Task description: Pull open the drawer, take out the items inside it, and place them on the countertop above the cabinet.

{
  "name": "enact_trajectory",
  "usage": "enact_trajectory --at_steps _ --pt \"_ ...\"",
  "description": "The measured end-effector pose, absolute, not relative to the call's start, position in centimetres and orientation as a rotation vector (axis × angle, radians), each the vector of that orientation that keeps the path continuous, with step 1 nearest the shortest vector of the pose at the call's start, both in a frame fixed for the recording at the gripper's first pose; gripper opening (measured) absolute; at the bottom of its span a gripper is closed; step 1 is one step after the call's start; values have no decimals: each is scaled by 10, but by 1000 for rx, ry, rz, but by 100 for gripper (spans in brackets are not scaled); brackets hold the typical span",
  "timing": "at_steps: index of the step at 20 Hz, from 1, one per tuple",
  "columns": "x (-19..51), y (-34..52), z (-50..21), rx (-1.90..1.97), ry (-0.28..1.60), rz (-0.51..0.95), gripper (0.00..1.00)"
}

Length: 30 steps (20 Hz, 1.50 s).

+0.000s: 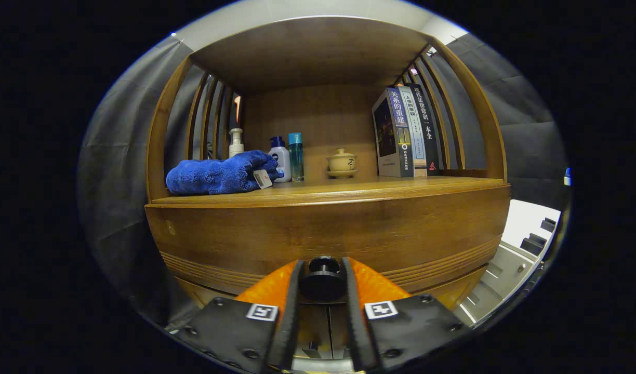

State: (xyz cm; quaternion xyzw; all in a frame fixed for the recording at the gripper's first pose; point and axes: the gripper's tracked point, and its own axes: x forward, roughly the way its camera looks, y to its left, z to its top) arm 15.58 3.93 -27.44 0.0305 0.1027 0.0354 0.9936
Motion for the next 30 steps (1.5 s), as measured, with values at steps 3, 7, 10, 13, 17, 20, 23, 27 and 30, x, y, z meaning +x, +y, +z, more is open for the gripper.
enact_trajectory --at_steps 3,7,10,13,17,20,23,27,30 --pt "156 38 -273 65 204 69 41" --pt "159 39 -275 65 212 82 35" --pt "154 36 -273 67 226 81 35" --pt "141 36 -272 70 230 84 35" --pt "120 35 -269 72 238 88 34" --pt "102 33 -268 67 244 93 35" --pt "81 32 -266 62 249 98 35" --pt "58 30 -264 55 255 108 35" --pt "41 29 -263 43 254 110 35"
